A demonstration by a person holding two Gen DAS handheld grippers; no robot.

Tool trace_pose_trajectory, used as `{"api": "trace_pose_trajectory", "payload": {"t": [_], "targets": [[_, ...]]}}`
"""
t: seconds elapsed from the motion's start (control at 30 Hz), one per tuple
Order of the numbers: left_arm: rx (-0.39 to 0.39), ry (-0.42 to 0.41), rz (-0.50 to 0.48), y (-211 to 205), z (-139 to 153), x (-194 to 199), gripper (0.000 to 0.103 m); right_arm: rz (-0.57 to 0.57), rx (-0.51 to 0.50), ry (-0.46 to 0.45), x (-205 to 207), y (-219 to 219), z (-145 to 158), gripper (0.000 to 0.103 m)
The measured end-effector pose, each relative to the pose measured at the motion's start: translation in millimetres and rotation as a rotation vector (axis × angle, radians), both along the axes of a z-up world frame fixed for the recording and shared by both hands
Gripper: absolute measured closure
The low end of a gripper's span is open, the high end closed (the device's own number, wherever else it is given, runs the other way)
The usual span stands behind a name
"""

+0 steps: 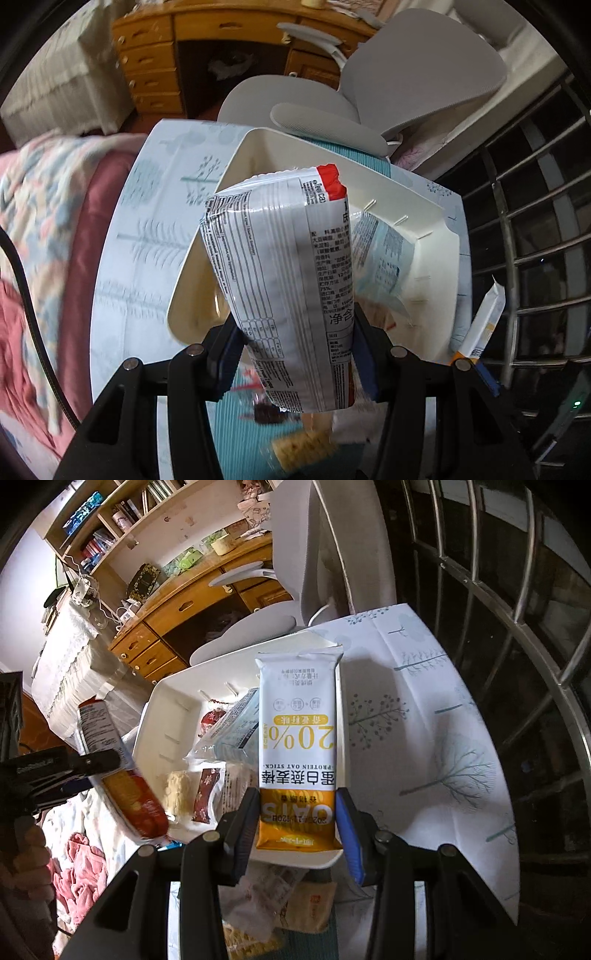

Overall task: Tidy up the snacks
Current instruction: 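Lift both held snacks and carry them over the white tray, then open both tools to release the snacks into the tray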

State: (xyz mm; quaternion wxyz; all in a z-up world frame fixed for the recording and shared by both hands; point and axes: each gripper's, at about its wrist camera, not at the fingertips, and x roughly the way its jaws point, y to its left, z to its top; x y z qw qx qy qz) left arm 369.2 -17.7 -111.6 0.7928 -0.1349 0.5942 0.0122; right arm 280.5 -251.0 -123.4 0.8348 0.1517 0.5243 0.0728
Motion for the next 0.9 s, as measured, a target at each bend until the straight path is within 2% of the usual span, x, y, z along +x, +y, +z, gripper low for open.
{"api": "trace_pose_trajectory", "payload": {"t": [0.17,0.23,0.27,0.33,0.47,0.63,0.9], "targets": [[0.027,-0.033,-0.054,-15.3,-10.2,11.5,0.051,0.009,0.004,-0.004,4.3,5.9,-7.0,0.060],[0.012,-0.042,-0.069,-19.1,-8.7,12.2,0.049,0.017,0.004,0.009,6.2,7.4,-9.5,0.058],[0.006,-0.054,-0.068,-19.3,-5.9,10.0,0.047,0.019,0.003,0.020,6.7,7.8,-10.8,0.049],[0.008,-0.081,-0.071,-19.3,1.1,5.8,0.029,0.009,0.017,0.025,5.1,6.0,-11.2,0.034],[0.019,-0.120,-0.058,-14.8,14.3,-9.3,0.029,0.001,0.047,0.019,-1.0,1.4,-6.7,0.033],[0.029,-0.129,-0.004,-4.5,26.6,-37.0,0.029,0.013,0.088,0.026,-15.3,-2.6,0.0,0.033],[0.037,-0.104,0.085,1.2,28.5,-116.2,0.029,0.025,0.178,0.076,-54.2,-2.7,-3.8,0.032]]}}
